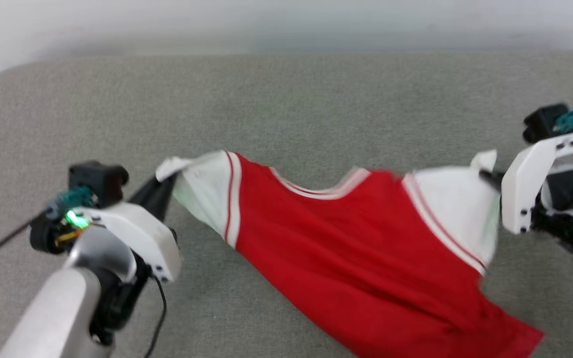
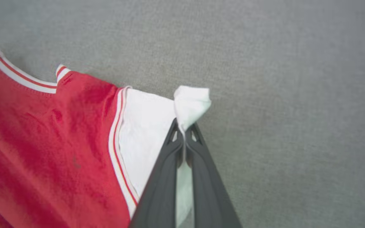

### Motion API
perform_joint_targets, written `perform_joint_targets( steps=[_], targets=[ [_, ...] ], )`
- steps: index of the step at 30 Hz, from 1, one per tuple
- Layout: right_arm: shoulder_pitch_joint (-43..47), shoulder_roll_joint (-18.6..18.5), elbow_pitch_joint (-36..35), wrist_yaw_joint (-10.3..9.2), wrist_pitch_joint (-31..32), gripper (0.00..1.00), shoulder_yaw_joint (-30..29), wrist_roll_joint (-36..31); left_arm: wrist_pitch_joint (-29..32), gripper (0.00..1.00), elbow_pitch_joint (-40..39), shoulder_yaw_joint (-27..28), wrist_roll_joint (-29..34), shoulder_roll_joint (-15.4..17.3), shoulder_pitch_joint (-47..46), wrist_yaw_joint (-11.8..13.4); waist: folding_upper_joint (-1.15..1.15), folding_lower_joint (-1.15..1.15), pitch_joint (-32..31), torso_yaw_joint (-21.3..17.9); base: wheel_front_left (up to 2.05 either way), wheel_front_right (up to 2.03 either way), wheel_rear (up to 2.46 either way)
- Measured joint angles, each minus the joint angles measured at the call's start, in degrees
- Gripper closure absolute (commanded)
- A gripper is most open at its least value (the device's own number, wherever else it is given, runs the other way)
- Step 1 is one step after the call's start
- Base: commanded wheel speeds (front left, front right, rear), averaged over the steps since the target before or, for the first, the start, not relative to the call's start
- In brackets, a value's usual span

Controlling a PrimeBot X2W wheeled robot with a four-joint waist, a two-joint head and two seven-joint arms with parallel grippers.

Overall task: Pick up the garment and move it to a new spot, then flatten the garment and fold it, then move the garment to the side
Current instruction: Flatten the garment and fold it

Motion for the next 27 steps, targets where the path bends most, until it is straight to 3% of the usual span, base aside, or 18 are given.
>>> perform_joint_targets(
  steps=[4,11,18,27],
  targets=[
    [-2.66,0.33,1.00,0.00,-5.04,1.00,-1.75,-3.03,-1.64,1.00,3.53,1.89,0.04,0.01,-5.12,-0.05,0.00,0.00,-2.08,-1.38,0.00,0.00,0.00],
    [-9.02,2.96,3.86,0.00,-11.93,1.00,-5.68,-9.50,-4.67,1.00,13.51,4.16,-2.34,-3.15,-18.73,-1.31,0.00,0.00,-3.71,-2.91,0.00,0.00,0.00],
    [-20.48,5.13,6.93,0.01,-17.35,1.00,-10.45,-14.00,-8.39,1.00,25.57,4.07,-0.37,-4.05,-33.95,-3.23,0.00,0.00,-0.95,-3.48,0.00,0.00,0.00],
    [-39.30,6.58,9.77,0.01,-23.19,1.00,-15.55,-18.34,-13.78,1.00,36.93,5.19,2.43,-2.56,-54.99,-5.05,0.00,0.00,6.04,-4.03,0.00,0.00,0.00]
  ],
)
